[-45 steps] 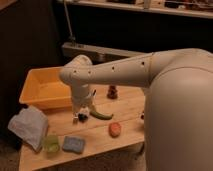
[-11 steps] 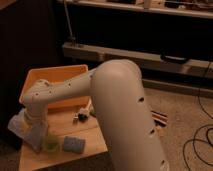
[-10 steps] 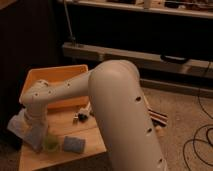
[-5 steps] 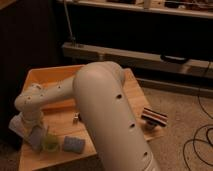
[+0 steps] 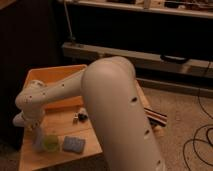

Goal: Place towel in plastic cup

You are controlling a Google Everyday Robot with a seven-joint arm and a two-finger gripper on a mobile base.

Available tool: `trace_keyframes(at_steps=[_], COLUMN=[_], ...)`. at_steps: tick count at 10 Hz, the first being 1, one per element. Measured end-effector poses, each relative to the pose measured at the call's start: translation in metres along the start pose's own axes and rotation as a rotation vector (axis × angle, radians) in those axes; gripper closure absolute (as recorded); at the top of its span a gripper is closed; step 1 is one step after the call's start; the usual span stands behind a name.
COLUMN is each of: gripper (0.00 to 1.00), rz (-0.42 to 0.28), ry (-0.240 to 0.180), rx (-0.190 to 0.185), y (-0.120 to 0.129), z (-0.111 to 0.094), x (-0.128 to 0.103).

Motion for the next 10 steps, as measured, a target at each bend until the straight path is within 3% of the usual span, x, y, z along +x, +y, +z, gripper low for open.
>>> trace_keyframes(at_steps=[2, 4, 6, 8, 10], gripper=[1.0, 1.0, 1.0, 1.0, 1.0], rz=[-0.008, -0.014, -0.008, -0.002, 0.007], ry=[-0.07, -0.147, -0.225, -0.237, -0.229], rx=[-0.002, -0.029, -0.04, -0.055, -0.083], y=[0.005, 0.004, -0.005, -0.007, -0.008], z=[-0.053, -0.108, -0.165, -0.202, -0.214], x=[0.001, 0.005, 0.022, 0.039, 0.046])
